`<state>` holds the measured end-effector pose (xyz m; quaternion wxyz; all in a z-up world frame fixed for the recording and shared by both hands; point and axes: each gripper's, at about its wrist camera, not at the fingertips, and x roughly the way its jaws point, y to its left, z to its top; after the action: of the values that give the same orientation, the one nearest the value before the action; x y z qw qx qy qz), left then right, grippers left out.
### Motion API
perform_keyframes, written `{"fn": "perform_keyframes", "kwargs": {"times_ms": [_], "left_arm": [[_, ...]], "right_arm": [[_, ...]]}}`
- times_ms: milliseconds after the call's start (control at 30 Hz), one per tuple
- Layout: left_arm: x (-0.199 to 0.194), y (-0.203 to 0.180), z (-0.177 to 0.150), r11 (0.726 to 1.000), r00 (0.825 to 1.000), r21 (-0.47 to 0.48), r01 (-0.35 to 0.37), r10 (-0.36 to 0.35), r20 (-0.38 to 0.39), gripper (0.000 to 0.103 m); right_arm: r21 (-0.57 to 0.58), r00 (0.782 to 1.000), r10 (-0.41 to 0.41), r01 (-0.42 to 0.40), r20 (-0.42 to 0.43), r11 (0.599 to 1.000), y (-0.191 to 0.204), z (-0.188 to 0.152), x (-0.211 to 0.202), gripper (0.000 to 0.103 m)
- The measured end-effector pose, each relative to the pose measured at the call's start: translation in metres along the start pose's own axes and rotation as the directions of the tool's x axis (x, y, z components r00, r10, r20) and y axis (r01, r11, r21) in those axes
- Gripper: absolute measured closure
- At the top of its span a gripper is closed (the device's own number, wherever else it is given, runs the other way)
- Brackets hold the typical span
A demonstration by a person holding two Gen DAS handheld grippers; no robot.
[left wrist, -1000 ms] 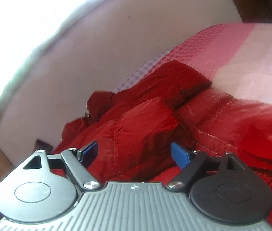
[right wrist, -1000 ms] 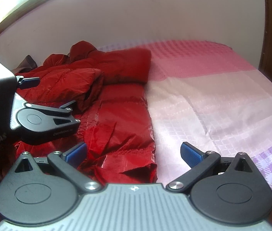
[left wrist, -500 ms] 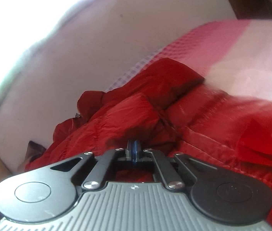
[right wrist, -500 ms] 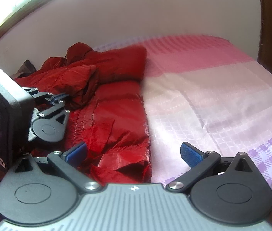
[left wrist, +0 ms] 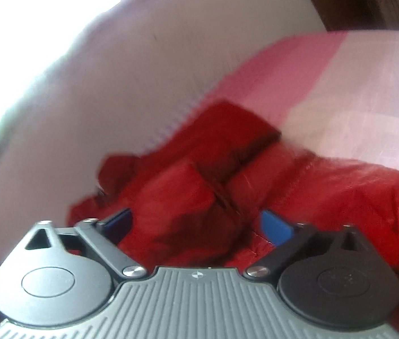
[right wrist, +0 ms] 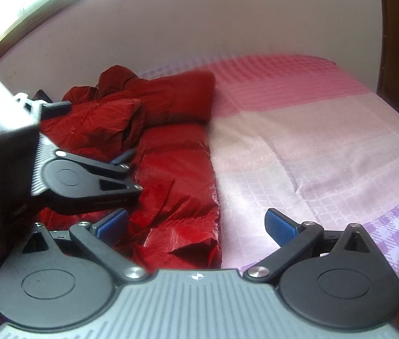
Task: Fold large clothes
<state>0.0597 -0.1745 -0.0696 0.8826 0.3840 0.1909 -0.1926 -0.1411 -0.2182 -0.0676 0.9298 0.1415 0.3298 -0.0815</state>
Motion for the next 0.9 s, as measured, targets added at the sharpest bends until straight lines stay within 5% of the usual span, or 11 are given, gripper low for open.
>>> {"fn": "perform_keyframes", "kwargs": {"times_ms": [67, 133, 300, 533, 667, 767, 900], "left_arm": [[0.011, 0.004, 0.002, 0.998, 0.998, -0.039, 0.051, -0.052, -0.035, 0.042], [0.022, 0.001, 0.003, 0.999, 0.997, -0.023, 0.034, -0.035, -0.064, 0.079], [0.007, 0.021, -0.005, 0.988, 1.0, -0.152, -0.015, 0.013, -0.014, 0.083], [-0.077, 0.151, -0.022, 0.869, 0.981, -0.468, -0.16, 0.191, 0.019, 0.084], [-0.115, 0.24, -0.062, 0.751, 0.922, -0.553, -0.361, 0.375, -0.093, 0.085], [-0.13, 0.298, -0.105, 0.647, 0.843, -0.556, -0.522, 0.492, -0.219, 0.086], [-0.132, 0.358, -0.173, 0.523, 0.743, -0.536, -0.663, 0.544, -0.389, 0.086]], "right_arm": [[0.006, 1.0, 0.001, -0.001, 0.002, 1.0, -0.002, 0.0, 0.0, 0.0], [0.012, 1.0, 0.001, -0.001, 0.001, 1.0, -0.003, 0.0, -0.001, 0.0], [0.009, 1.0, -0.009, 0.009, 0.005, 1.0, -0.005, 0.003, -0.004, 0.0], [-0.047, 0.999, -0.018, 0.02, 0.047, 0.999, 0.008, 0.018, -0.016, 0.0], [-0.114, 0.997, -0.011, 0.02, 0.076, 0.993, 0.03, 0.03, -0.02, 0.0], [-0.189, 0.996, 0.004, 0.013, 0.088, 0.982, 0.054, 0.04, -0.017, 0.0], [-0.307, 0.993, 0.029, 0.007, 0.112, 0.952, 0.095, 0.051, -0.005, 0.0]]}}
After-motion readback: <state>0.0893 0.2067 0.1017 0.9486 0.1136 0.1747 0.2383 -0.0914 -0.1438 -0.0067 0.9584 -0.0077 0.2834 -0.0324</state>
